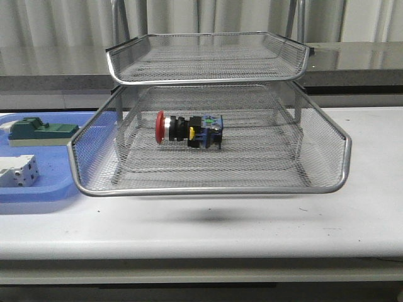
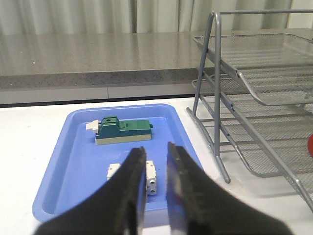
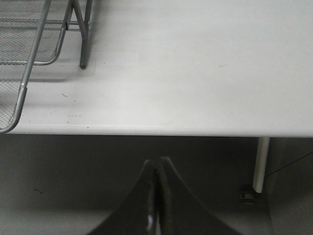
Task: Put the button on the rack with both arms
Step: 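Raise the left gripper back above the blue tray, then push the middle mesh tray back into the rack with the right gripper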
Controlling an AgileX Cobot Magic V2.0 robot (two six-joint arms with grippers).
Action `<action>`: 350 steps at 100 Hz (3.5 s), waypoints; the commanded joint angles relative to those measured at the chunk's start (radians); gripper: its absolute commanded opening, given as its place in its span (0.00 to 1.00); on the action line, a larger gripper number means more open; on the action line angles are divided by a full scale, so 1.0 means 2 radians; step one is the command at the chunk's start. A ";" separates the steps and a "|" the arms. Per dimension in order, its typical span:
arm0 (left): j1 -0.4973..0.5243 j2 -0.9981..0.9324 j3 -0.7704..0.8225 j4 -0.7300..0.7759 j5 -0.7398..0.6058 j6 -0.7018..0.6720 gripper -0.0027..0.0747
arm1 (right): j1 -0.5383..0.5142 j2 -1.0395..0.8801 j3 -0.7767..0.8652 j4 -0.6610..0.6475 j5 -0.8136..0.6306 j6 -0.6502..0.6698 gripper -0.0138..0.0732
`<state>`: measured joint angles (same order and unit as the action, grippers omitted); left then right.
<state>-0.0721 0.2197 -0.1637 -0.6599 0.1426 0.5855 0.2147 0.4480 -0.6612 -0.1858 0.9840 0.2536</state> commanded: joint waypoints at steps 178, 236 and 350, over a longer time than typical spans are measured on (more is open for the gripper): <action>0.001 0.003 -0.013 -0.007 -0.034 -0.004 0.01 | 0.002 0.261 -0.018 0.247 -0.091 -0.081 0.03; 0.001 0.003 -0.013 -0.007 -0.034 -0.004 0.01 | 0.133 0.378 -0.018 0.280 -0.173 -0.088 0.03; 0.001 0.003 -0.013 -0.007 -0.034 -0.004 0.01 | 0.242 0.540 -0.084 0.222 -0.404 -0.088 0.04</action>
<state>-0.0721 0.2197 -0.1632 -0.6599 0.1426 0.5855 0.7207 1.5371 -0.7650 0.2895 0.2638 0.0866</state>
